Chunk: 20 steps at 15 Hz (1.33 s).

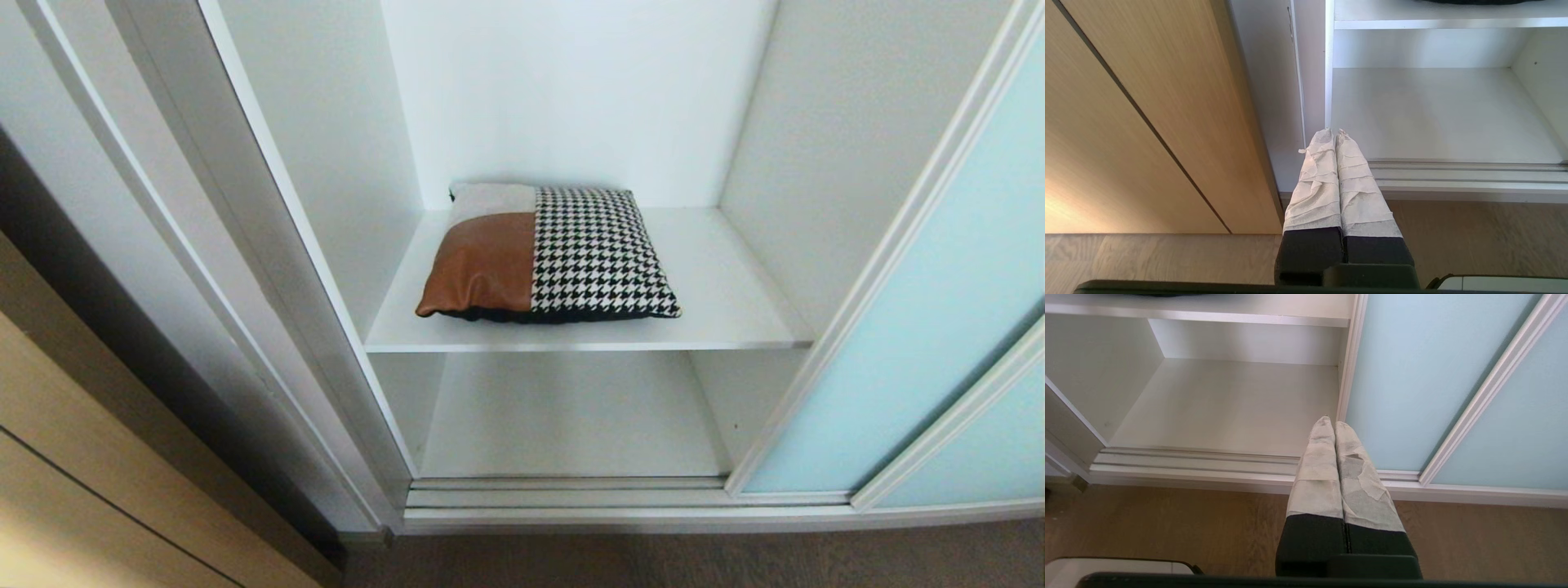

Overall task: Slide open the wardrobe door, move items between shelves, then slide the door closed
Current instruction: Close the door

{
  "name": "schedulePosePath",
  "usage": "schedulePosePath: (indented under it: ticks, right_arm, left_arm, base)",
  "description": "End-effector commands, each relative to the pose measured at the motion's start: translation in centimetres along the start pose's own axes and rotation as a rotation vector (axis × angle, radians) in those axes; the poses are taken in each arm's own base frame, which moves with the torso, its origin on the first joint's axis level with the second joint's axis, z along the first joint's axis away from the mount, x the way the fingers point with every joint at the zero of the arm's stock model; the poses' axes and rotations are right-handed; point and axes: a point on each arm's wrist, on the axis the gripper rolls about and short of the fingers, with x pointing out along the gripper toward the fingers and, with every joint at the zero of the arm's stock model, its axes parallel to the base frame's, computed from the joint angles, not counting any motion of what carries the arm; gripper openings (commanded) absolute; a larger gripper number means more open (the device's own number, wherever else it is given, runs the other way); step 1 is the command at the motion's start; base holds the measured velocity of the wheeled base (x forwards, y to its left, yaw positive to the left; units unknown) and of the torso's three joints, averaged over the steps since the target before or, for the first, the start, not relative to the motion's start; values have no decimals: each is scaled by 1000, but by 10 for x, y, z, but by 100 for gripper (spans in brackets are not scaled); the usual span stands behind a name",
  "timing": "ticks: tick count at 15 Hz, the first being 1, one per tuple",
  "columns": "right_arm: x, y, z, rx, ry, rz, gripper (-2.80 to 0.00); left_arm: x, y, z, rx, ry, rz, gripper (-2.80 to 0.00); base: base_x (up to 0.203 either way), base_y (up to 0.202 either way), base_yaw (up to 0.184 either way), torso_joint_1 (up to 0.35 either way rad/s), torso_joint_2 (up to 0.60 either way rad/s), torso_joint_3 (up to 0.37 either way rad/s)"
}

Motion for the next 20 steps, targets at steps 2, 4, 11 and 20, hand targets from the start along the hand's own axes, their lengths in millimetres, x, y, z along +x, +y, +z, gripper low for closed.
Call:
schedulePosePath:
  ticks: [2,4,11,20]
  right_arm:
    - [0,0,0,13,0,0,-280]
    - [0,0,0,13,-3,0,-280]
    - [0,0,0,10,-4,2,-280]
    - [0,0,0,8,-4,0,-280]
  left_arm:
    - [0,0,0,0,3,0,-280]
    - [0,0,0,0,3,0,-280]
    - [0,0,-1,2,5,1,-280]
    - [0,0,0,-19,4,12,-280]
  base:
    - [0,0,0,0,0,0]
    - [0,0,0,0,0,0]
    - [0,0,0,0,0,0]
    - [0,0,0,0,0,0]
